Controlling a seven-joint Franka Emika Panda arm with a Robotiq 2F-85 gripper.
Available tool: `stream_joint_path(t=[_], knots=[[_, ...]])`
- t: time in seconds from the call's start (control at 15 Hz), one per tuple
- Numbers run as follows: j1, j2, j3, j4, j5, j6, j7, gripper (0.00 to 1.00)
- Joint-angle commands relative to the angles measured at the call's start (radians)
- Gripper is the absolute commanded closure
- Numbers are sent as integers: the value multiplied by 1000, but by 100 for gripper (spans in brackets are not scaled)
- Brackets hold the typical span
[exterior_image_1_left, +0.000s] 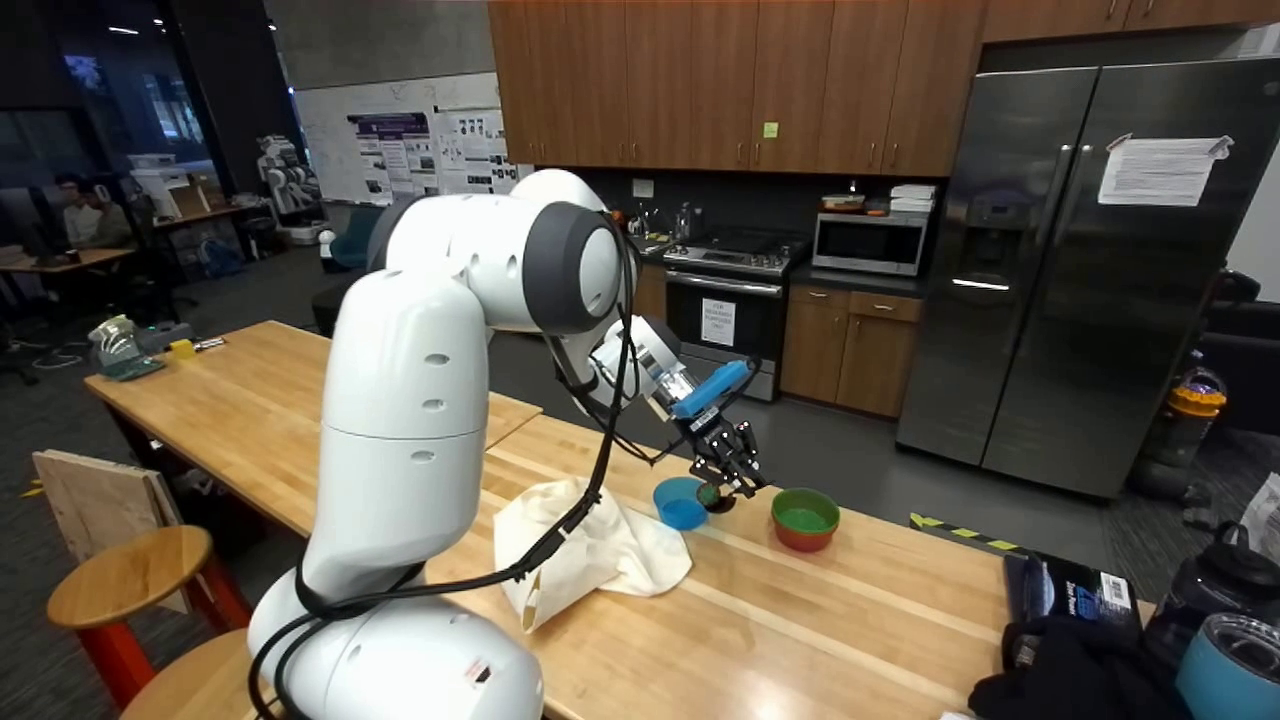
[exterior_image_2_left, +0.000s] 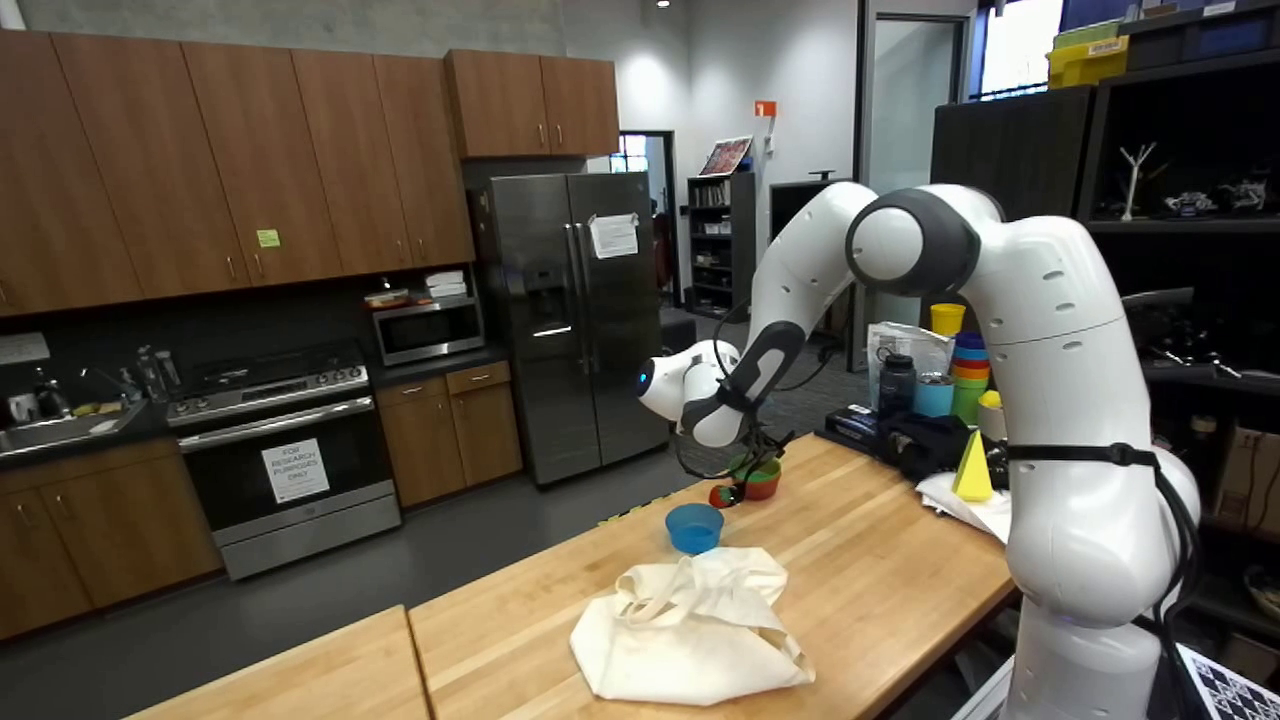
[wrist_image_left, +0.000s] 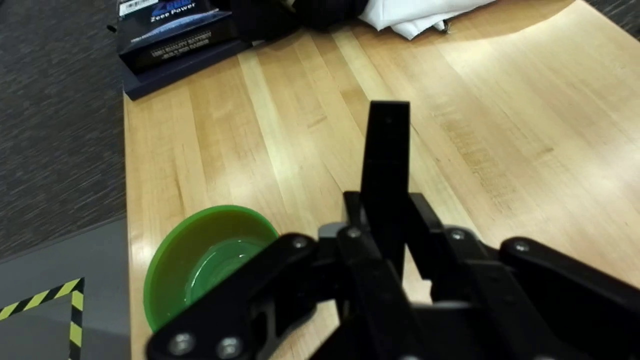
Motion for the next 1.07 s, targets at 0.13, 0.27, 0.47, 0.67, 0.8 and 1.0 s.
stream_joint_path(t=[0.13,0.27,0.47,0.67,0.8,1.0], knots=[[9,63,9,94,6,-49,2,94],[14,76,15,111,6,-47,1,94],[28,99,24,136,5,-59,-3,94],[53,129,29,162,-12,-97,1,94],[73,145,27,169,-41,-136,10,94],[90,173,29,181,-83,-174,15,94]])
